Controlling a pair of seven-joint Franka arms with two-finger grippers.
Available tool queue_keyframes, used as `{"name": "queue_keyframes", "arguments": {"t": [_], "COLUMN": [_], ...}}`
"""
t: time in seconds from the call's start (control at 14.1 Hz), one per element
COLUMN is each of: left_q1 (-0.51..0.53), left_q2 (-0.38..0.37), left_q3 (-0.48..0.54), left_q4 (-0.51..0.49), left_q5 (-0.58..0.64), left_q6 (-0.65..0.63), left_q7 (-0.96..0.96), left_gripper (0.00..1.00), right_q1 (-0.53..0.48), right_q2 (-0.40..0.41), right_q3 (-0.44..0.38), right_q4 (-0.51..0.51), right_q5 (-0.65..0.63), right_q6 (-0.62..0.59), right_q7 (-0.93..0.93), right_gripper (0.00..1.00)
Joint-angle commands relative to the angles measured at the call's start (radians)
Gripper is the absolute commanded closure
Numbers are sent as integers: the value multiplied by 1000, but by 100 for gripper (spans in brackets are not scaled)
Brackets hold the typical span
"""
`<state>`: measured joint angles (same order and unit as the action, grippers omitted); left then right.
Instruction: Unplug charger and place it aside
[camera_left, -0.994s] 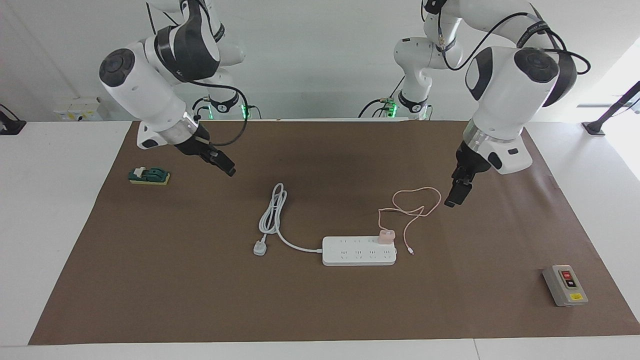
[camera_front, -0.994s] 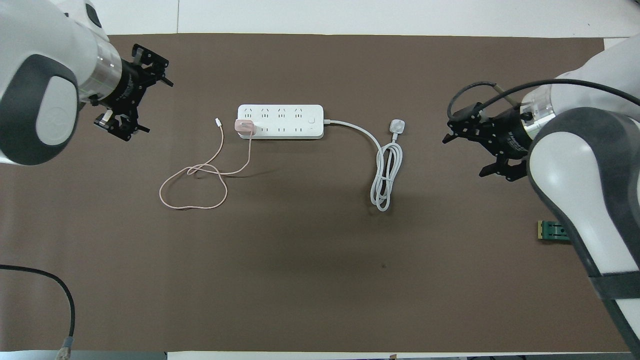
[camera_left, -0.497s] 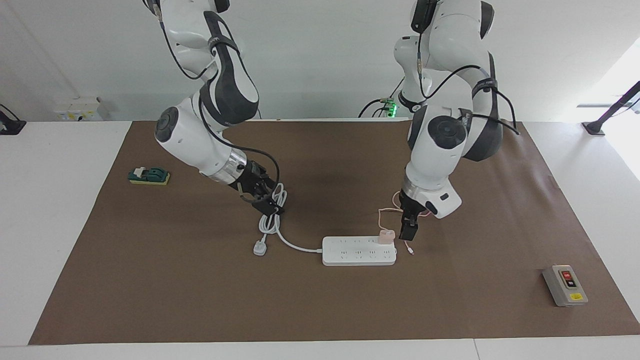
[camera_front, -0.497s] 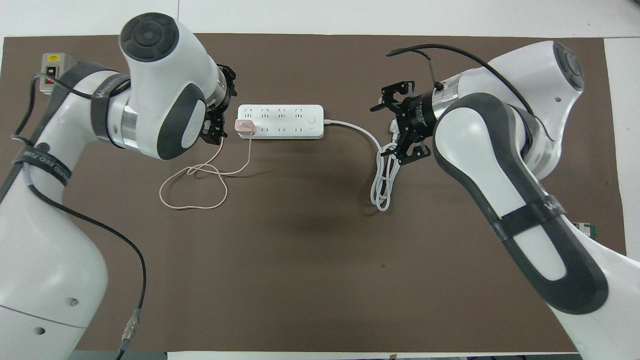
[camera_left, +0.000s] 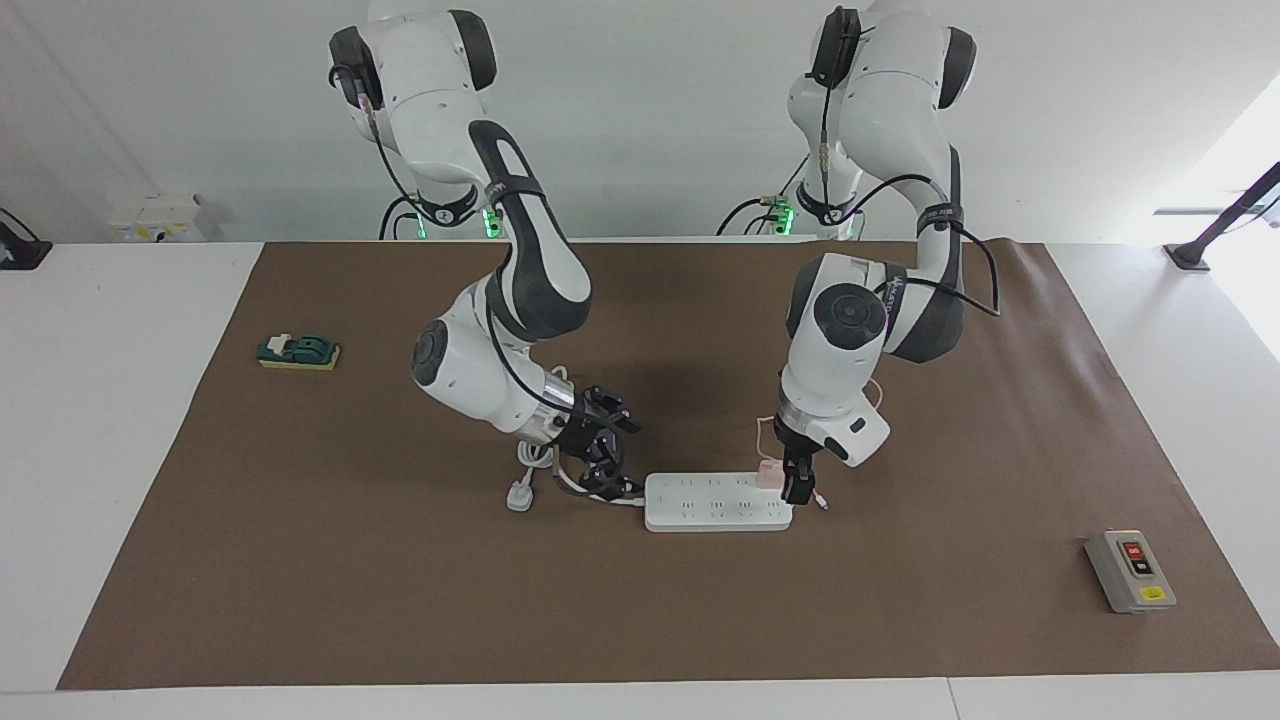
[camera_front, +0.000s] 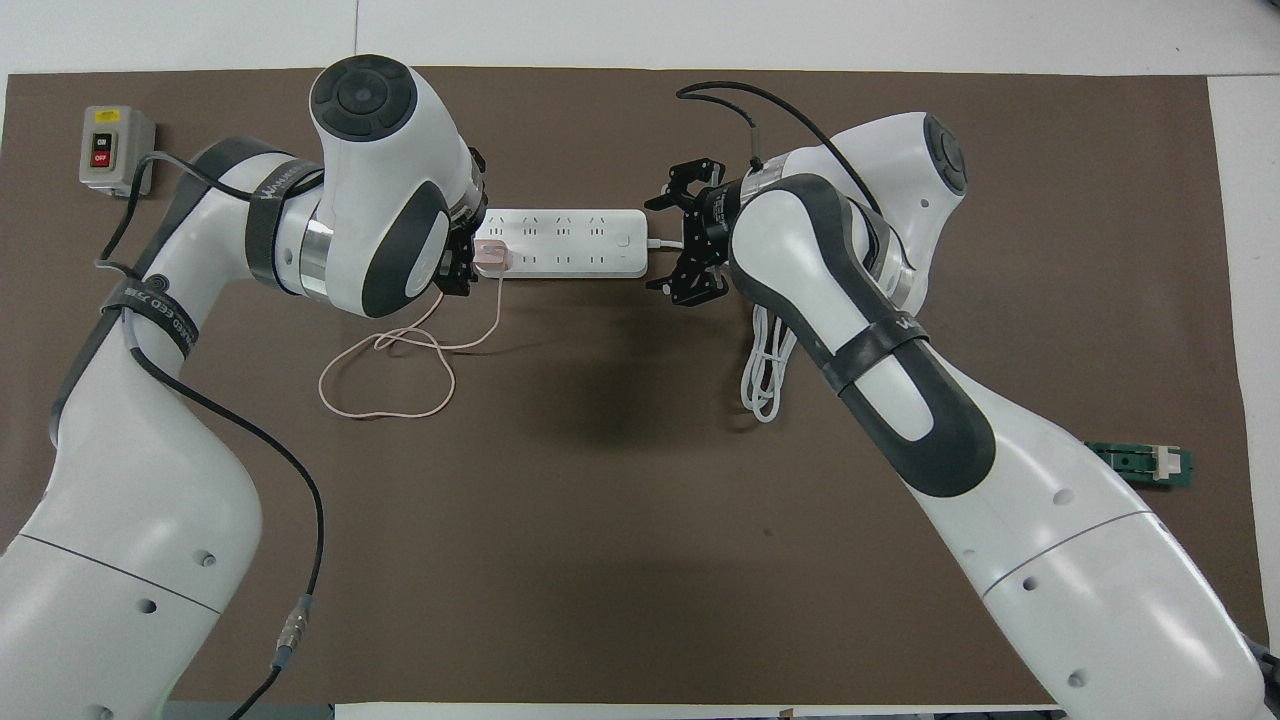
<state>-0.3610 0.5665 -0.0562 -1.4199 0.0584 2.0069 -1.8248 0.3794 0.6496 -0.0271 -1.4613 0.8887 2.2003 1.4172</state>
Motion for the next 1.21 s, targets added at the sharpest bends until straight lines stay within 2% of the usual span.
{"name": "queue_keyframes", "arguments": {"t": [0.0, 0.07, 0.21, 0.43, 0.99, 1.14], "left_q1": [-3, -1, -3, -9, -12, -12], "left_q2": [20, 33, 50, 53, 61, 61], "left_q3": [6, 6, 6, 6, 6, 6], "left_q4": [26, 25, 25, 25, 22, 22], "left_q5": [8, 8, 11, 11, 12, 9], "left_q6": [21, 32, 49, 59, 52, 50], "left_q7": [-36, -56, -96, -106, -125, -125], "left_gripper": [0, 0, 0, 0, 1, 7], "right_q1": [-8, 4, -10, -16, -7, -2], "right_q2": [189, 229, 251, 326, 351, 349], "right_q3": [-2, -2, 1, 27, 24, 24], "right_q4": [235, 287, 311, 392, 418, 406], "right_q5": [21, 16, 24, 50, 35, 27], "right_q6": [-74, -103, -116, -113, -94, -90], "right_q7": [48, 54, 55, 55, 43, 20], "right_gripper": [0, 0, 0, 0, 1, 23]}}
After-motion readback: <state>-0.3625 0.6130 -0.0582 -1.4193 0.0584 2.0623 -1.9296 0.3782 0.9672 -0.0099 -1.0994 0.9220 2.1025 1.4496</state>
